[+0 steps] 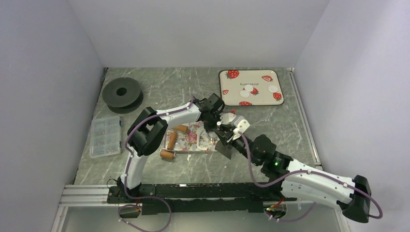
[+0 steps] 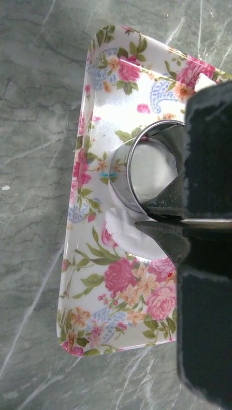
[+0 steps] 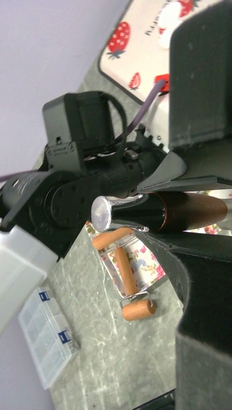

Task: Roll out the dumpling wrappers from the dough
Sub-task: Remove the dumpling wrapper from the work surface, then pick up the dumpling mold from the work surface.

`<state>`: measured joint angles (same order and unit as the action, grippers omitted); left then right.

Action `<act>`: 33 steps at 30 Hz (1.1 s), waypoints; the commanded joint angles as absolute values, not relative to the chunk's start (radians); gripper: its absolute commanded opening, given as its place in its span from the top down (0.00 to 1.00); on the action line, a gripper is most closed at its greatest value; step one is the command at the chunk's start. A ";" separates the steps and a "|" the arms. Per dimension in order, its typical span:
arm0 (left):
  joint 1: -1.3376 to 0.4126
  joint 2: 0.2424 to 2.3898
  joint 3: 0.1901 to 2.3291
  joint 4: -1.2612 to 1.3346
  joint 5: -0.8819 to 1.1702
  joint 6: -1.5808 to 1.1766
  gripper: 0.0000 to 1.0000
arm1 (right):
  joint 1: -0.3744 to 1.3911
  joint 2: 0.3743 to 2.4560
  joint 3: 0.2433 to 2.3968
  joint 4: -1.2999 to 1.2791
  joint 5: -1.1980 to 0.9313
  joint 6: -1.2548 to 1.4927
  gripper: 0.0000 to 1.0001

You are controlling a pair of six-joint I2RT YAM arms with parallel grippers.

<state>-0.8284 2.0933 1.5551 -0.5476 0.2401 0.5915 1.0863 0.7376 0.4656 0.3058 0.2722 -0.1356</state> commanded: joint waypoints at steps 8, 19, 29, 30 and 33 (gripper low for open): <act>-0.838 2.143 1.621 -0.698 0.318 0.574 0.88 | 1.027 0.652 0.477 0.126 0.336 0.132 1.00; -0.823 2.111 1.642 -0.716 0.333 0.557 0.62 | 0.996 0.661 0.460 0.130 0.331 0.146 1.00; -0.807 2.052 1.645 -0.721 0.335 0.541 0.65 | 0.972 0.650 0.424 0.140 0.497 0.203 1.00; -0.807 2.052 1.650 -0.726 0.336 0.540 0.65 | 0.966 0.648 0.418 0.146 0.534 0.220 1.00; -0.807 2.049 1.652 -0.730 0.339 0.540 0.64 | 0.938 0.647 0.400 0.177 0.588 0.259 1.00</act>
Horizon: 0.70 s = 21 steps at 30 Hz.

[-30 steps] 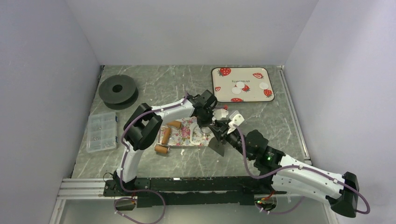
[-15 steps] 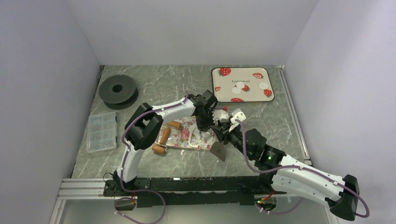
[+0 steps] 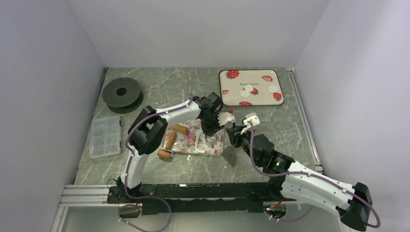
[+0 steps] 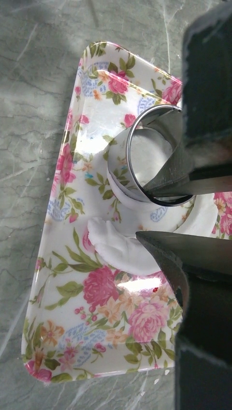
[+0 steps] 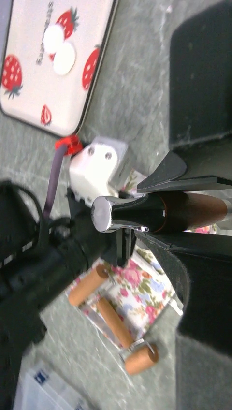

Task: Roll out the dumpling wrappers from the dough
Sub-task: Pick up the dumpling mold from the work surface.

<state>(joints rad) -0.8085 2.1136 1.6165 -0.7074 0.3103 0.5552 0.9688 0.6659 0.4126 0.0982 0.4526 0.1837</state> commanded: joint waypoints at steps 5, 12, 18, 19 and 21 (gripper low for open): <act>-0.804 2.034 1.656 -0.731 0.333 0.533 0.57 | 0.871 0.690 0.403 0.220 0.557 0.300 1.00; -0.769 2.019 1.683 -0.750 0.393 0.505 0.48 | 0.832 0.717 0.411 0.252 0.525 0.308 1.00; -0.785 2.013 1.644 -0.703 0.282 0.523 0.48 | 0.822 0.702 0.417 0.266 0.507 0.316 1.00; -0.792 2.010 1.631 -0.690 0.272 0.522 0.48 | 0.821 0.693 0.422 0.267 0.513 0.325 1.00; -0.793 2.018 1.627 -0.688 0.278 0.506 0.48 | 0.817 0.672 0.422 0.303 0.534 0.367 1.00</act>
<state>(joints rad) -0.7704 2.0750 1.6398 -0.7200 0.3046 0.5262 0.8249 0.7170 0.3923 0.1833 0.5156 0.3004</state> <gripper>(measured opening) 0.519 0.321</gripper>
